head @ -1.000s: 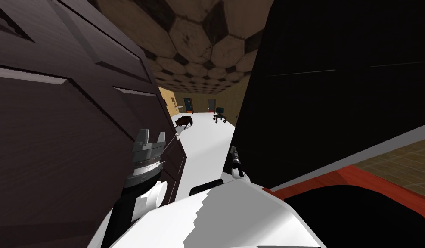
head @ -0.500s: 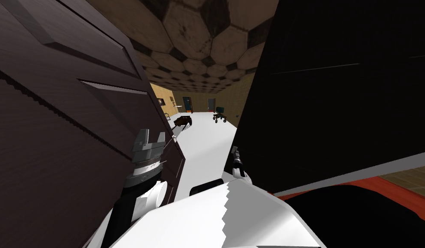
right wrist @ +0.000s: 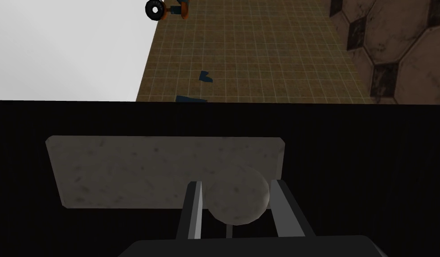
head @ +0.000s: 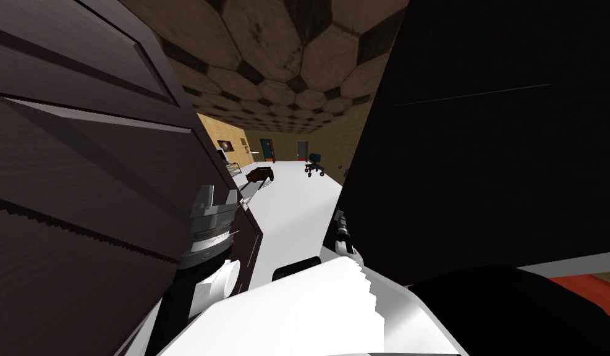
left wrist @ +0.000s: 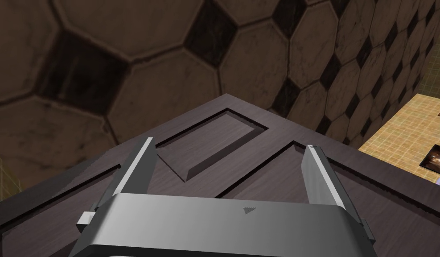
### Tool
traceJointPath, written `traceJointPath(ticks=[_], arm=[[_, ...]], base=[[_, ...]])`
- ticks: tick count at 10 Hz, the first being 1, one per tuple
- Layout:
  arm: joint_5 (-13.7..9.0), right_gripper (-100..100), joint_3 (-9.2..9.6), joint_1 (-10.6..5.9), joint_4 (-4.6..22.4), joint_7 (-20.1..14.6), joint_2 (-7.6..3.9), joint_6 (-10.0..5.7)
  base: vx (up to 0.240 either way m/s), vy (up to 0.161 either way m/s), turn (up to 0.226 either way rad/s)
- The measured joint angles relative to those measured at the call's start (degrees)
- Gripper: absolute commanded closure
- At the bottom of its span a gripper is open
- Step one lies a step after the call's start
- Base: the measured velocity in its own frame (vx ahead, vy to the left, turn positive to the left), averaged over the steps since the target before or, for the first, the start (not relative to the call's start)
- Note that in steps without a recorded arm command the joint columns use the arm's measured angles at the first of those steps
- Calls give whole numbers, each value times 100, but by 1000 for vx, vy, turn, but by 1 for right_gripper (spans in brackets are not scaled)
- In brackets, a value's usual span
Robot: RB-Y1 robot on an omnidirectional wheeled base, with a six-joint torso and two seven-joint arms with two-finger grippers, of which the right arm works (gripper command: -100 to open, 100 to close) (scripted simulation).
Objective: Push the door open
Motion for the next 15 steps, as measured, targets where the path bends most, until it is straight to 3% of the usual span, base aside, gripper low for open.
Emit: traceJointPath(ticks=[2, 3, 4, 6, 7, 10, 12, 13, 14, 15], arm=[[-64, 100, -124, 34, 16, 40, 21, -74], [-99, 100, -184, 66, -58, 64, 27, -34], [-145, 100, -264, -49, 129, 80, -49, -88], [-213, 100, -388, 6, 41, 111, -43, -54], [-253, 100, -458, -68, 220, 129, -84, -137], [-338, 100, -610, 109, -176, 198, -2, 113], [-368, 100, -667, 34, 22, 180, -99, -21], [-393, 100, -708, 46, 79, 178, -87, -76], [-426, 100, -765, 130, -71, 199, -37, 17], [-467, 100, -846, 90, -2, 242, -55, 31]], base=[[212, -49, -46], [183, -24, -41], [205, -11, -33], [188, -18, -87], [150, -31, -13], [171, -18, -34], [95, -10, -46], [198, 14, -77], [209, 4, -65], [204, -8, -57]])
